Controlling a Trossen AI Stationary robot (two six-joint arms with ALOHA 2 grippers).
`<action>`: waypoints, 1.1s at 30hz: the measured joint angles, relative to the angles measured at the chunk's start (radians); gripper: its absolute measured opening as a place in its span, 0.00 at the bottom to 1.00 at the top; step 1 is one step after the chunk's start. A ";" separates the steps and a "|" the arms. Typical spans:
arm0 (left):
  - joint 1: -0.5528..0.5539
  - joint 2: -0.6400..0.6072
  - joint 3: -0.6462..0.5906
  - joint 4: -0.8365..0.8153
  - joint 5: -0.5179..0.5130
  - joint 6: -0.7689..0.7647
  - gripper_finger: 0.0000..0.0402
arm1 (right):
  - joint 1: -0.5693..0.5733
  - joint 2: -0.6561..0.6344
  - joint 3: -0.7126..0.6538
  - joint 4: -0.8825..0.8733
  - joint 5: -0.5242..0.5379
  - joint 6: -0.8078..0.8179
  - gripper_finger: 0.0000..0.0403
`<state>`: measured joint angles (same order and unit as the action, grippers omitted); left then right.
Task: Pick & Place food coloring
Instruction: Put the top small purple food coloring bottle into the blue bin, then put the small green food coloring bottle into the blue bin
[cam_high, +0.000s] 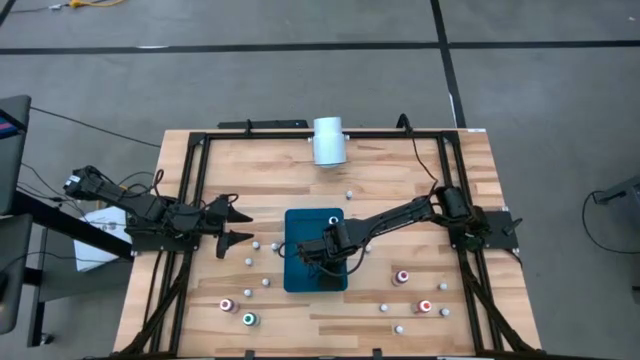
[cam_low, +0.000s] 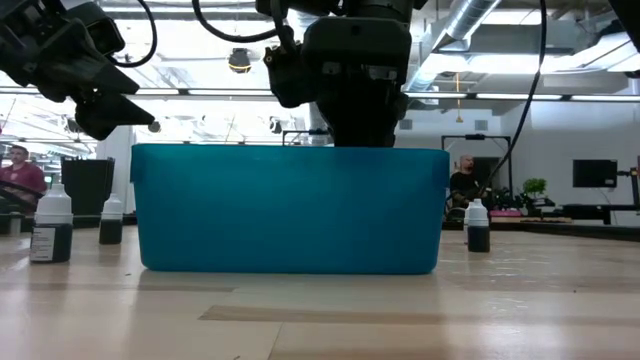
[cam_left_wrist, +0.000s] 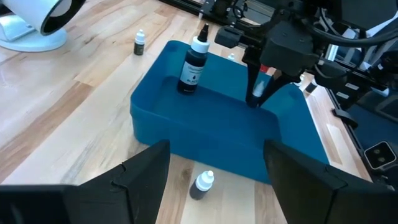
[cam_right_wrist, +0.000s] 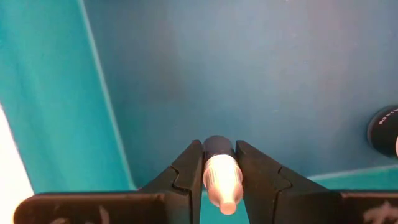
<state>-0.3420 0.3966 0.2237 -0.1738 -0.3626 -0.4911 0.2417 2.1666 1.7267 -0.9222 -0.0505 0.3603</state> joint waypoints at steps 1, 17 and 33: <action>0.000 0.000 0.000 0.000 0.000 0.000 0.63 | 0.000 0.000 0.000 0.000 0.000 0.000 0.19; 0.000 0.000 0.000 0.000 -0.001 0.000 0.63 | -0.039 0.000 0.000 0.046 -0.026 0.033 0.25; 0.000 0.000 0.000 0.000 -0.001 0.001 0.63 | -0.041 0.000 0.000 0.044 0.006 0.034 0.26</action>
<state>-0.3417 0.3966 0.2237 -0.1738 -0.3637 -0.4906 0.2008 2.1666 1.7271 -0.8777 -0.0449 0.3941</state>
